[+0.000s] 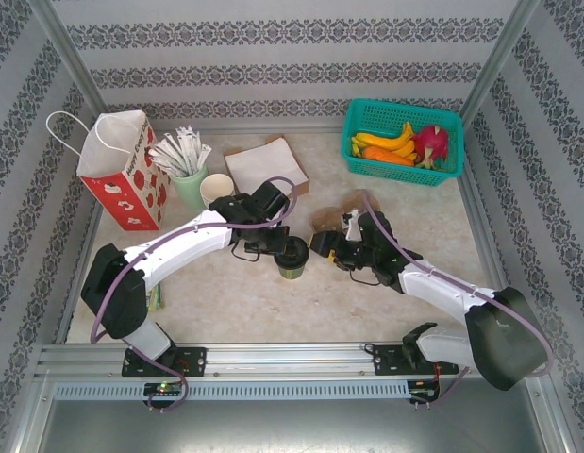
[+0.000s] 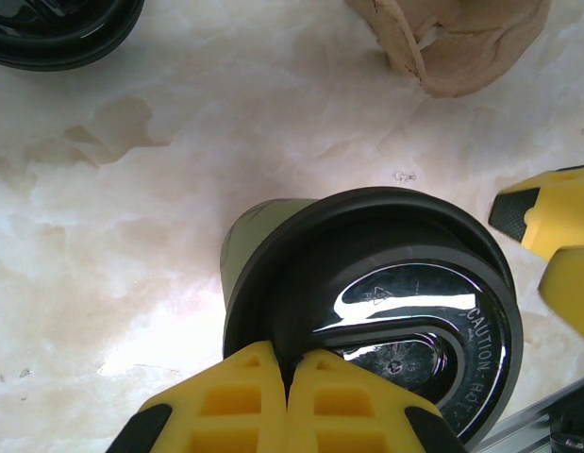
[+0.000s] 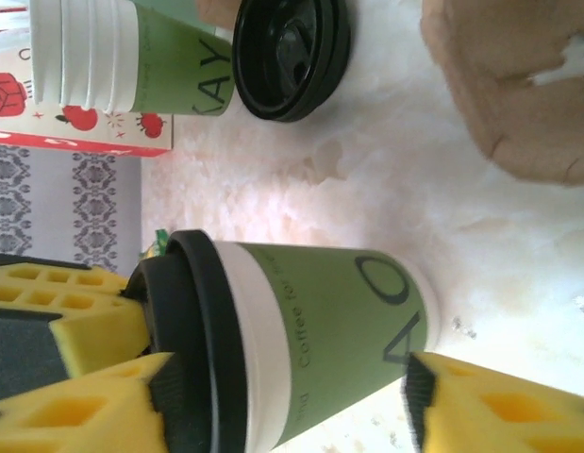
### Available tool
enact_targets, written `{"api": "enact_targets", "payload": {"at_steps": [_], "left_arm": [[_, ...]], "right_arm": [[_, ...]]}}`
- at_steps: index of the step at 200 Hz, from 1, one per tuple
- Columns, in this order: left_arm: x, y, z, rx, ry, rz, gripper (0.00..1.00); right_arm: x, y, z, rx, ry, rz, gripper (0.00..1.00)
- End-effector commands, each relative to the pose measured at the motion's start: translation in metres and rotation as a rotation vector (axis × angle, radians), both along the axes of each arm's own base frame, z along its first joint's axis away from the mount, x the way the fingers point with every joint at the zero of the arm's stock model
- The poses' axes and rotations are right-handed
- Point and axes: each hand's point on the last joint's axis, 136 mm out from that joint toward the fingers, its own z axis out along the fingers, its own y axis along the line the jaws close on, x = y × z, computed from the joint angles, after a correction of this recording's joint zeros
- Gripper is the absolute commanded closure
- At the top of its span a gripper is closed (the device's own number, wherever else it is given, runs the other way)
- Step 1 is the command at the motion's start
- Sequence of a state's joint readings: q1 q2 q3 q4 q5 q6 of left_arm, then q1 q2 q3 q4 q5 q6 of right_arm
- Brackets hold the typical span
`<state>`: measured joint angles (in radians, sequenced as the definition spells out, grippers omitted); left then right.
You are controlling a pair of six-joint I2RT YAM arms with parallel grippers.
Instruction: Pack the takeout coffee
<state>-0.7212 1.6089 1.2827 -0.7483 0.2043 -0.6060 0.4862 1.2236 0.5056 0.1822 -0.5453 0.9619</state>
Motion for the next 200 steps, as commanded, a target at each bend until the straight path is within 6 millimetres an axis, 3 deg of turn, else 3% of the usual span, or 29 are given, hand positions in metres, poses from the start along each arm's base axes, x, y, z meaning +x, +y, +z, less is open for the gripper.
{"api": "enact_targets", "payload": {"at_steps": [1,98,135,200], "left_arm": [[-0.023,0.013,-0.035,0.133,0.100,-0.038,1.00],[-0.024,0.011,-0.036,0.138,0.103,-0.047,1.00],[-0.024,0.009,-0.038,0.140,0.113,-0.052,1.00],[-0.025,0.008,-0.041,0.147,0.130,-0.055,1.00]], "right_arm": [[-0.010,0.005,0.005,0.037,-0.004,0.060,0.45],[-0.012,0.016,0.000,0.051,0.029,0.105,0.73],[-0.015,0.009,-0.014,-0.034,0.068,0.078,0.80],[-0.019,0.006,-0.032,-0.126,0.108,0.073,0.82]]}}
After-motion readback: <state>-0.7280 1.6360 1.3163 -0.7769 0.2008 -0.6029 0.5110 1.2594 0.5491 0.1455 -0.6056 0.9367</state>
